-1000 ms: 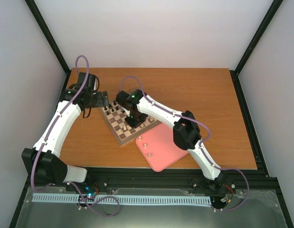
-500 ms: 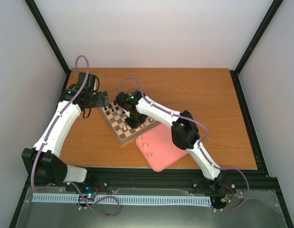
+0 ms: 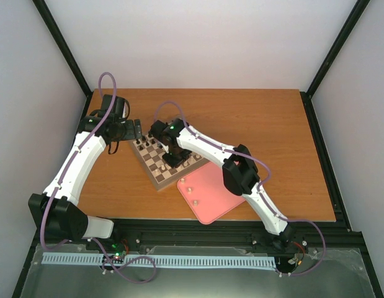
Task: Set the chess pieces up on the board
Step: Place the chess piece on the chessboard, then pick up the chess piece from the storage box, then place the chess piece on the chessboard.
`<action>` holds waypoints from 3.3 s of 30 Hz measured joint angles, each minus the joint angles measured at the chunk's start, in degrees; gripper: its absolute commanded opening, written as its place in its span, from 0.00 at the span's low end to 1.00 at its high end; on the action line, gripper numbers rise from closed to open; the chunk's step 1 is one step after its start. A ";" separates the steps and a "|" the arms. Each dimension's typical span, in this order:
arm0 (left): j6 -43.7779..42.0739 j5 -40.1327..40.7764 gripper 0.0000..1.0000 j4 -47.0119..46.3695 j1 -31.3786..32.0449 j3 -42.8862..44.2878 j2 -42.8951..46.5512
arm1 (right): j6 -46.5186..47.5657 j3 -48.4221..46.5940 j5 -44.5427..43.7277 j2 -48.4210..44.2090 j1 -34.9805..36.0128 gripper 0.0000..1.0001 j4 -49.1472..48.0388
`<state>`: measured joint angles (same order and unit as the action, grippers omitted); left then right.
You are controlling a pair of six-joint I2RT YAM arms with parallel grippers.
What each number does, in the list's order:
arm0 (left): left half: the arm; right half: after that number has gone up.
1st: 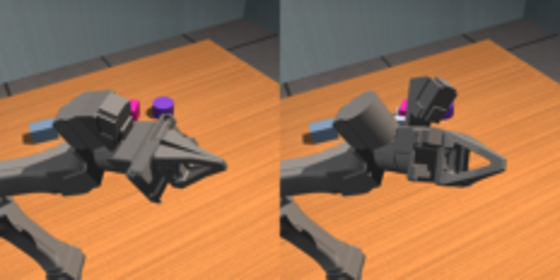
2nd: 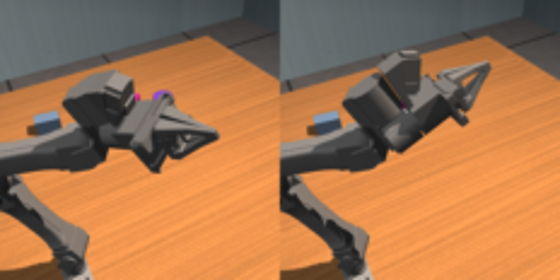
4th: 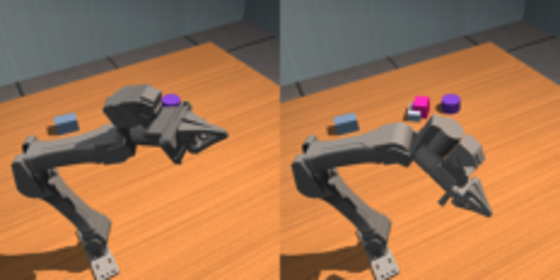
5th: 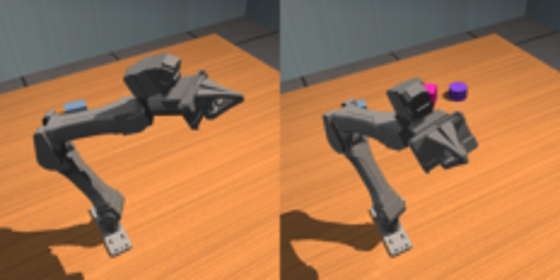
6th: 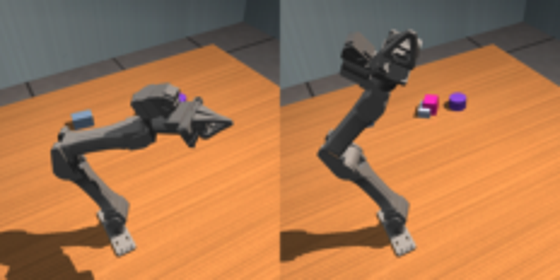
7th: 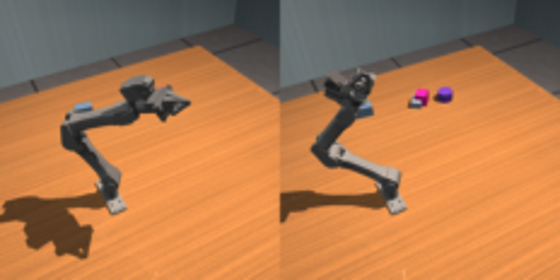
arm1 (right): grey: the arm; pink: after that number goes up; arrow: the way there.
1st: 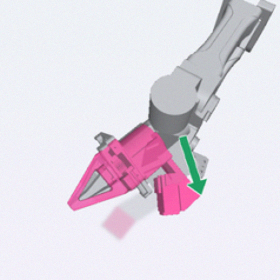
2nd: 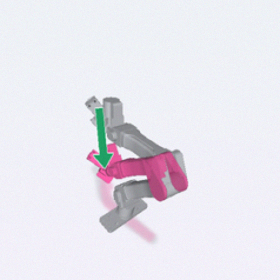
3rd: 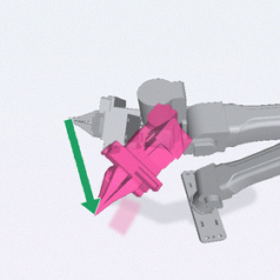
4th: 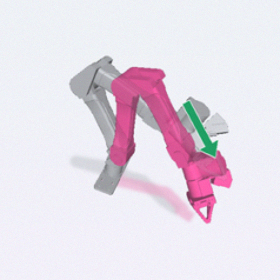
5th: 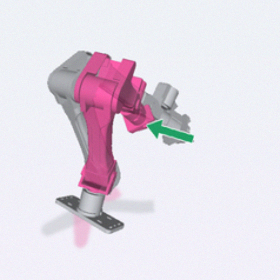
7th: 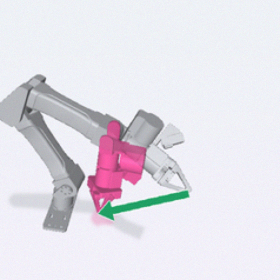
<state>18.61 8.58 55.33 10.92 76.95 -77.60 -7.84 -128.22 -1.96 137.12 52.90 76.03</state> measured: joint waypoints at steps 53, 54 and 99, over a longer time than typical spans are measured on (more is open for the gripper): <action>0.02 -1.70 1.00 -0.02 0.00 0.00 -1.20 | -6.36 47.45 7.56 -30.03 7.63 0.47 -14.08; 0.02 -1.81 1.00 -0.02 0.00 0.00 -1.20 | -6.40 48.30 7.89 -30.03 7.63 0.47 -14.47; 0.02 -2.75 1.00 -0.15 0.00 -0.52 -1.97 | -4.02 24.57 4.20 -24.65 7.61 0.10 -2.49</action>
<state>18.63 5.82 55.18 10.92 76.42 -79.57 -11.86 -103.66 2.24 112.46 60.51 73.54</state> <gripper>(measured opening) 0.997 0.131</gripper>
